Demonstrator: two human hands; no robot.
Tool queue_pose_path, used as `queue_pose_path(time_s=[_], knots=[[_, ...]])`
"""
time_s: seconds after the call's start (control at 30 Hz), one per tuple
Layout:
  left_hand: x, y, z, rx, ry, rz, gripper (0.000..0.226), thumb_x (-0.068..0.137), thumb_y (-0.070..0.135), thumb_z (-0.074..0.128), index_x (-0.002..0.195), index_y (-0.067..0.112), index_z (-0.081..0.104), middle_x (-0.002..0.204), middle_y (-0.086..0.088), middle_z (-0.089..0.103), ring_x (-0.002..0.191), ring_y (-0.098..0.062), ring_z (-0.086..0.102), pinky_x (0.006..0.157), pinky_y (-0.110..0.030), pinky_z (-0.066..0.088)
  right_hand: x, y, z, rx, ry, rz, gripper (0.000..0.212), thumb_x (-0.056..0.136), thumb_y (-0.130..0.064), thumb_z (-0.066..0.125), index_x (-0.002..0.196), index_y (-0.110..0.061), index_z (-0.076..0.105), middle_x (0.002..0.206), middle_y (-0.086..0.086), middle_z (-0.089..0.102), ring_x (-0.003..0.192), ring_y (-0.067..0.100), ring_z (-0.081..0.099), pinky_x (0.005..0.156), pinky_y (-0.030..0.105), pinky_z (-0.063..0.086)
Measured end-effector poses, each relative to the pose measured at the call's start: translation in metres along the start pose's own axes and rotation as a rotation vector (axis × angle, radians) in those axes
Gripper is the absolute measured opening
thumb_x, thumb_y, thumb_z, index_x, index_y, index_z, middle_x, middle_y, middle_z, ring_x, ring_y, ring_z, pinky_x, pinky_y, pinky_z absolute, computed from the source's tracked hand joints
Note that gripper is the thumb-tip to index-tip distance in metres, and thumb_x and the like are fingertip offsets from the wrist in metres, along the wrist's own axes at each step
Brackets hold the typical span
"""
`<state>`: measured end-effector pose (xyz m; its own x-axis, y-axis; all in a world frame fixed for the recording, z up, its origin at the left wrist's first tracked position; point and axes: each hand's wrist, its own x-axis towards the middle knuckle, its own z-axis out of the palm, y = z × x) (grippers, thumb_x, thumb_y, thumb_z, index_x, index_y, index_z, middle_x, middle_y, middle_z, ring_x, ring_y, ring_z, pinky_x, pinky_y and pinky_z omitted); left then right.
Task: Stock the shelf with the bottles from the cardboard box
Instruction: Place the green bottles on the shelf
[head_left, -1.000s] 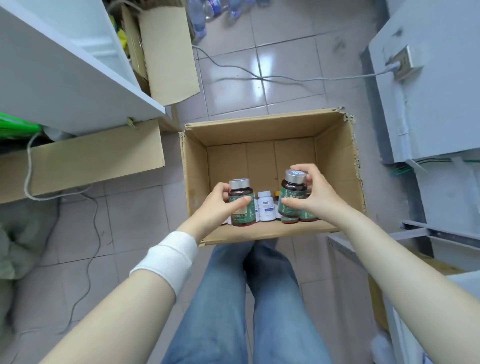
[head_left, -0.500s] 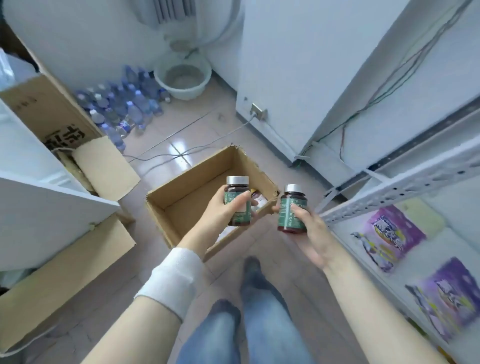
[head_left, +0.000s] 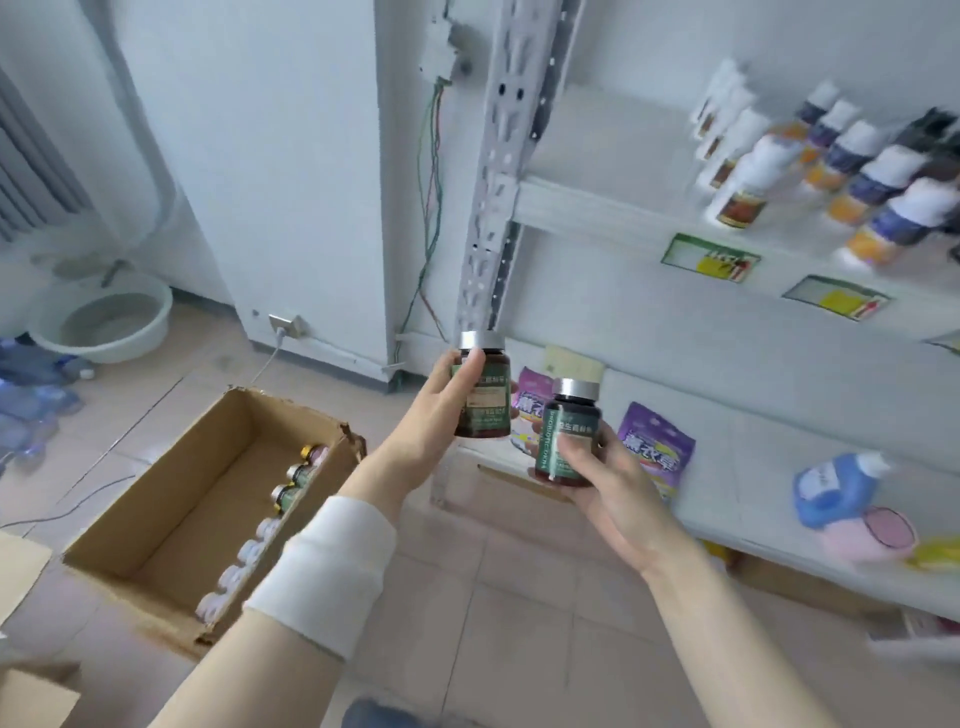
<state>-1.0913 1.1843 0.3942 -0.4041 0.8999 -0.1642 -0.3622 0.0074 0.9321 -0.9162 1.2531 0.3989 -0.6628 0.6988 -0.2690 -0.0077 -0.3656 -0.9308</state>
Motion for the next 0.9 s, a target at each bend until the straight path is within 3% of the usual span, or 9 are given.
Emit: queue_pose_path(time_s=[0.07,0.2,0.33,0.43,0.57,0.7,0.77,0.9], knots=[[-0.001,-0.003,0.056,0.078,-0.034,0.001,0.059,0.084,0.054,0.05,0.126,0.014,0.046,0.108,-0.012,0.068,0.097,-0.027,0.067,0.089,-0.042,0.051,-0.031,-0.016,-0.043,-0.008,0.025,-0.061,0.047,0.073,-0.024,0.063,0.118,-0.013,0.054,0.112,0.005,0.067,0.107,0.021,0.062,0.096,0.041,0.049],[-0.014,-0.012,0.185,0.081,-0.139,0.064,0.033,0.094,0.041,0.046,0.11,0.013,0.052,0.087,-0.007,0.071,0.072,-0.016,0.069,0.065,-0.03,0.058,-0.097,-0.05,-0.136,-0.001,0.089,-0.141,0.05,0.073,-0.024,0.064,0.119,-0.01,0.053,0.11,0.006,0.069,0.102,0.021,0.065,0.088,0.039,0.054],[-0.029,-0.02,0.307,0.132,-0.259,0.078,0.034,0.092,0.042,0.046,0.108,0.013,0.052,0.091,-0.012,0.067,0.075,-0.024,0.065,0.067,-0.033,0.056,-0.162,-0.084,-0.223,0.008,0.178,-0.229,0.042,0.073,-0.022,0.062,0.113,-0.012,0.055,0.104,0.004,0.069,0.094,0.017,0.067,0.083,0.037,0.056],[-0.036,-0.019,0.382,0.159,-0.355,0.091,0.033,0.093,0.039,0.046,0.111,0.011,0.05,0.09,-0.012,0.066,0.069,-0.02,0.066,0.055,-0.026,0.053,-0.2,-0.107,-0.276,0.019,0.254,-0.294,0.038,0.074,-0.02,0.061,0.111,-0.014,0.055,0.096,-0.002,0.072,0.088,0.012,0.068,0.082,0.034,0.057],[-0.034,-0.017,0.468,0.148,-0.443,0.131,0.023,0.095,0.035,0.045,0.102,0.015,0.053,0.083,-0.009,0.067,0.061,-0.017,0.067,0.052,-0.024,0.053,-0.233,-0.137,-0.34,0.031,0.348,-0.356,0.033,0.078,-0.015,0.061,0.11,-0.017,0.057,0.096,-0.001,0.072,0.088,0.015,0.068,0.075,0.031,0.058],[-0.019,-0.016,0.538,0.156,-0.524,0.13,0.028,0.094,0.035,0.046,0.109,0.012,0.051,0.086,-0.007,0.069,0.065,-0.017,0.068,0.059,-0.025,0.056,-0.245,-0.17,-0.398,0.059,0.425,-0.406,0.037,0.074,-0.019,0.064,0.109,-0.014,0.058,0.096,0.004,0.071,0.083,0.015,0.069,0.066,0.025,0.056],[-0.003,-0.016,0.568,0.165,-0.563,0.141,0.03,0.094,0.036,0.046,0.11,0.011,0.051,0.087,-0.005,0.07,0.069,-0.017,0.069,0.061,-0.025,0.055,-0.243,-0.188,-0.428,0.062,0.44,-0.435,0.032,0.078,-0.015,0.062,0.11,-0.013,0.057,0.093,0.001,0.072,0.083,0.014,0.07,0.067,0.027,0.057],[0.041,-0.013,0.628,0.187,-0.614,0.208,0.032,0.091,0.042,0.048,0.109,0.016,0.053,0.089,0.0,0.072,0.083,-0.02,0.07,0.068,-0.027,0.057,-0.232,-0.231,-0.486,0.066,0.428,-0.512,0.04,0.069,-0.021,0.066,0.108,-0.015,0.059,0.092,0.001,0.073,0.085,0.018,0.07,0.072,0.032,0.058]])
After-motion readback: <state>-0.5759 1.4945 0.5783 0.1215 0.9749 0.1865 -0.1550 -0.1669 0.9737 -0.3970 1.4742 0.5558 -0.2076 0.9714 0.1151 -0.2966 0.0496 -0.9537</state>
